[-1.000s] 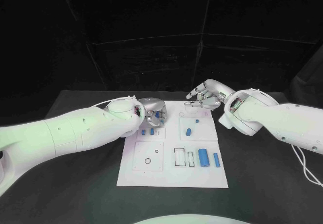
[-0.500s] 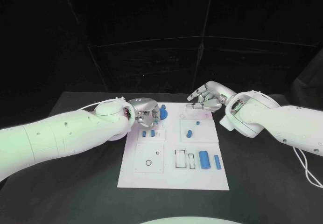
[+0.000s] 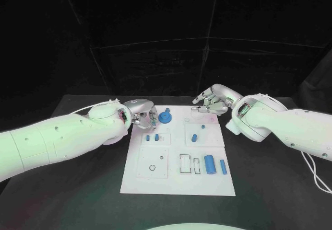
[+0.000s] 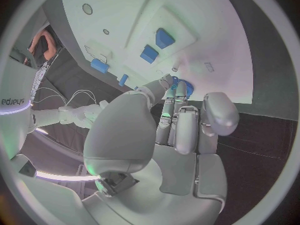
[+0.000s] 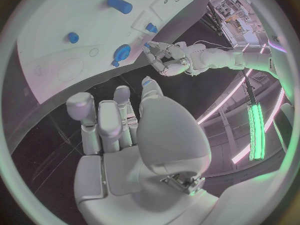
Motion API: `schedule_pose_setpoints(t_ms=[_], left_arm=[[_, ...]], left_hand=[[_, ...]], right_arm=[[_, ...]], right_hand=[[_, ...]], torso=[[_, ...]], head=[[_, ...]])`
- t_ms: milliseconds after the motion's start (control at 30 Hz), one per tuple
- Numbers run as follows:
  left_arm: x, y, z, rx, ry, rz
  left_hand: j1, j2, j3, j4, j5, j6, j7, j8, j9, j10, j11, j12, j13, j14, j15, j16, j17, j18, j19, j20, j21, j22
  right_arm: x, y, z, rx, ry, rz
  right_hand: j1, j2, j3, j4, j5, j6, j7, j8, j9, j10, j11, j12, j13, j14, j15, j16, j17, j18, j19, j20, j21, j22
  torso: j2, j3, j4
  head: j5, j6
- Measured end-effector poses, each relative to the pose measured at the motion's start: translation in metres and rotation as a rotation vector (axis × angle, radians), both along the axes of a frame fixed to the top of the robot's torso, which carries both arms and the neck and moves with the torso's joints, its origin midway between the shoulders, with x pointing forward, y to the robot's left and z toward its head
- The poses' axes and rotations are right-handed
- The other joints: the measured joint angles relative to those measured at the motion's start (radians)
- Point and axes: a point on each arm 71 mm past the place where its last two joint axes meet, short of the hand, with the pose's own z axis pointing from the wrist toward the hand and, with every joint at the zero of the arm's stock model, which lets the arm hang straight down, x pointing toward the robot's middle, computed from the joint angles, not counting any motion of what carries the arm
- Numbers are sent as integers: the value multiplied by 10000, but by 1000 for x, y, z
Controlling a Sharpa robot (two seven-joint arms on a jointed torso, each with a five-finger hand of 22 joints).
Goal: Assemble the parts on the task board
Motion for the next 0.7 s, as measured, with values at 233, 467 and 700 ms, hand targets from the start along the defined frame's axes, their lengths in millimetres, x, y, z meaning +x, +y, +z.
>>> schedule_pose_setpoints(t_ms=[233,467,700], left_arm=[[3,4,-2,147,133,134],[4,1,-4,301,327,89],[5,-3,-6,411,485,12]], left_hand=[[-39,-39,-1,0,-1,0,0,-36,-9,26,-26,-47,-18,0,0,0,-29,3,0,0,0,-1],[-64,-64,-1,0,-1,0,0,-36,-8,32,-32,-47,-20,0,0,0,-53,6,0,0,0,-1],[-65,-65,-1,0,-1,0,0,-74,-8,31,-32,-47,-24,0,0,0,-63,7,0,0,0,10]], right_arm=[[0,0,0,-1,1,-4],[0,0,0,0,2,-1],[0,0,0,2,2,6]], right_hand=[[0,0,0,0,0,0,0,0,-1,0,0,0,0,0,0,0,-1,0,0,0,0,0],[0,0,0,0,0,0,0,0,-2,0,0,0,0,0,0,0,-1,0,0,0,0,0],[0,0,0,0,0,0,0,0,-2,0,0,0,-1,0,0,0,-2,0,0,0,0,0]], torso=[[1,10,-3],[3,12,-4],[3,9,-8]], head=[[1,-33],[-7,-50],[-6,-69]])
